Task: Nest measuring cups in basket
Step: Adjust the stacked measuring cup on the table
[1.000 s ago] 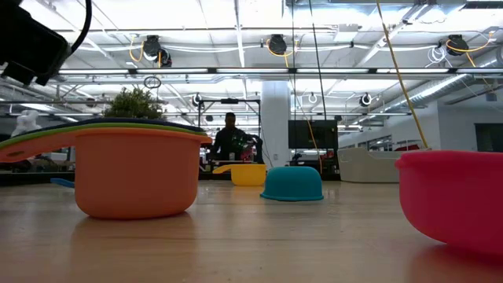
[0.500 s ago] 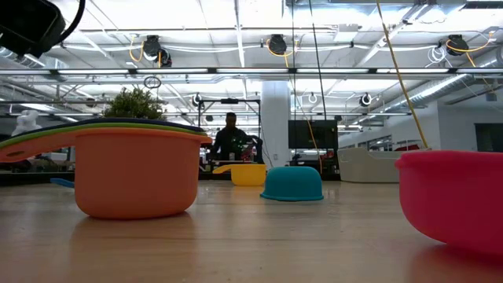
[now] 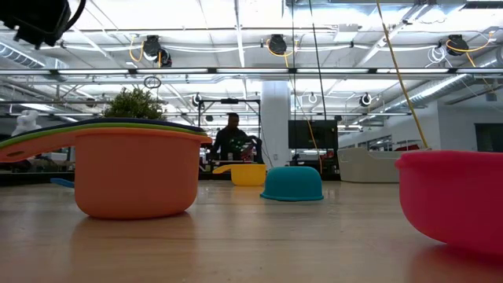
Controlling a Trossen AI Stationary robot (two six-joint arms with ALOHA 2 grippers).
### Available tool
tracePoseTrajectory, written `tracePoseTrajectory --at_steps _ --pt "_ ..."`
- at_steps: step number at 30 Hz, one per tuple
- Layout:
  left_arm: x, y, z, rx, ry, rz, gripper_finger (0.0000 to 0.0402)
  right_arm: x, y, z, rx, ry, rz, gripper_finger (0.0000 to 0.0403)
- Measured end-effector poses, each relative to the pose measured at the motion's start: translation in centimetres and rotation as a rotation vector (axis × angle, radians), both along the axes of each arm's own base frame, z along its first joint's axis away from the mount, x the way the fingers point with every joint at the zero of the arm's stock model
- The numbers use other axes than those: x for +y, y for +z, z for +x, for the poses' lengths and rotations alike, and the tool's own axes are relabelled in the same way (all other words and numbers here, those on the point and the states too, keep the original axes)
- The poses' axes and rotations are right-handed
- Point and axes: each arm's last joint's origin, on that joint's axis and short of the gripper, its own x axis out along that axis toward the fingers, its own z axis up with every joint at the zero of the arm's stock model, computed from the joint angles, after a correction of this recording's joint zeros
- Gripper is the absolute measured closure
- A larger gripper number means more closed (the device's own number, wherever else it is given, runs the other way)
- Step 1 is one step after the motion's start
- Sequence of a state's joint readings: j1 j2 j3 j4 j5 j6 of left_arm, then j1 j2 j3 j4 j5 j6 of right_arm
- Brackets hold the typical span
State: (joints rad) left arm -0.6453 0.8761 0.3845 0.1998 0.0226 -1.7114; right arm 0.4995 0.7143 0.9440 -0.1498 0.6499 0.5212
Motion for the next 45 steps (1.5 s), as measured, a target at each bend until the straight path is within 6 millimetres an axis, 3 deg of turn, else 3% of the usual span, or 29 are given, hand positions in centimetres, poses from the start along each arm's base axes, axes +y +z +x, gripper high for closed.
tracePoseTrajectory --at_steps 9,18,25,30,41,45 --pt "1.1 2.3 1.4 -0.247 0.125 0.389 0.0206 -0.2 -0.5 0.0 0.051 -0.063 -0.042 0.0222" --pt "0.6 3.5 4.1 -0.208 -0.031 0.746 0.0194 -0.2 -0.5 0.0 0.054 -0.064 -0.040 0.0222" --pt "-0.9 2.0 7.0 -0.122 -0.156 0.912 0.0126 -0.5 -0.4 -0.1 0.037 -0.158 -0.011 0.0222" --pt "-2.1 0.7 7.9 -0.087 -0.218 0.952 0.0083 -0.8 -0.4 -0.1 0.016 -0.233 0.044 0.0222" --pt "-2.6 -1.8 7.8 0.035 -0.319 1.038 0.0119 -1.3 -0.4 0.1 0.000 -0.270 0.095 0.0222" --pt "-2.7 -2.3 8.0 0.044 -0.318 1.036 0.0113 -1.3 -0.4 0.1 0.001 -0.269 0.094 0.0222"
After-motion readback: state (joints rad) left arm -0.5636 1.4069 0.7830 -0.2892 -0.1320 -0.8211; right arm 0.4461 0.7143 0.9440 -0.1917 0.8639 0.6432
